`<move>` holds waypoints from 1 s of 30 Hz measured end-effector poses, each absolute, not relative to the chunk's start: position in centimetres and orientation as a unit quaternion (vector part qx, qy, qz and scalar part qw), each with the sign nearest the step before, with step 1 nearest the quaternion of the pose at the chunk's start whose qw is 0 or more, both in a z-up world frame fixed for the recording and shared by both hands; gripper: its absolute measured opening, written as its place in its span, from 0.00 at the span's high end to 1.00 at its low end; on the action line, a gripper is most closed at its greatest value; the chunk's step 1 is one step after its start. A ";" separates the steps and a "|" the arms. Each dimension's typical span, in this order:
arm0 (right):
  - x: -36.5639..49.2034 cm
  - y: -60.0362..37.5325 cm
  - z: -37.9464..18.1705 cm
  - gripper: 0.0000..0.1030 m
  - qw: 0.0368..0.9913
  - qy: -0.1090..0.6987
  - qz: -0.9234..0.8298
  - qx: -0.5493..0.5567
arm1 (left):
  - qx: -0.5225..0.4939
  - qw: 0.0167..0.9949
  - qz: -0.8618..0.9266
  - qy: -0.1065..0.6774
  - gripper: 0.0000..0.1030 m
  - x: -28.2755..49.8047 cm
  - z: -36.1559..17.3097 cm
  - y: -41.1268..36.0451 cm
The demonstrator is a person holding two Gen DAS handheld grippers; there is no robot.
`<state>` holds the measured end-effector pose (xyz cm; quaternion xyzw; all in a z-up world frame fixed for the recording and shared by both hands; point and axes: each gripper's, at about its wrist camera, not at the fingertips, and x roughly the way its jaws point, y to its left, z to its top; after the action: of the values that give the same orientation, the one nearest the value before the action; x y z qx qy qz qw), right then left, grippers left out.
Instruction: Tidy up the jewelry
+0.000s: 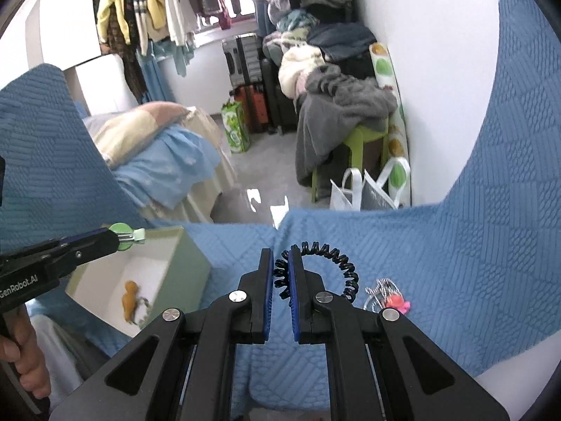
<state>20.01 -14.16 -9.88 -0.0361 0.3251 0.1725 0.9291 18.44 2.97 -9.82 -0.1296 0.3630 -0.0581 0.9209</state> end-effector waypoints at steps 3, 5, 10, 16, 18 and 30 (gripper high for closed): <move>19.5 -12.6 -8.6 0.95 0.932 0.313 0.181 -0.038 | -0.130 0.927 -0.051 0.349 0.91 17.6 -8.7 4.2; 19.4 -11.7 -8.1 0.95 0.932 0.308 0.188 -0.041 | -0.137 0.927 -0.048 0.345 0.91 17.1 -8.1 5.2; 18.9 -8.5 -7.3 0.95 0.927 0.306 0.211 -0.046 | -0.134 0.932 -0.028 0.337 0.90 15.9 -7.1 7.4; 18.2 -4.4 -7.7 0.94 0.919 0.311 0.233 -0.062 | -0.137 0.928 -0.013 0.345 0.90 15.2 -8.1 10.5; 18.3 -3.0 -8.4 0.95 0.914 0.321 0.239 -0.069 | -0.142 0.923 -0.009 0.357 0.90 15.2 -9.3 11.7; 18.6 2.8 -13.7 0.94 0.874 0.384 0.276 -0.109 | -0.163 0.900 0.006 0.403 0.90 15.0 -14.4 16.0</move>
<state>18.60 2.83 -13.73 -0.1094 0.3844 0.2758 0.8742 15.05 15.98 -14.39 -0.1634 0.4033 0.0065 0.9003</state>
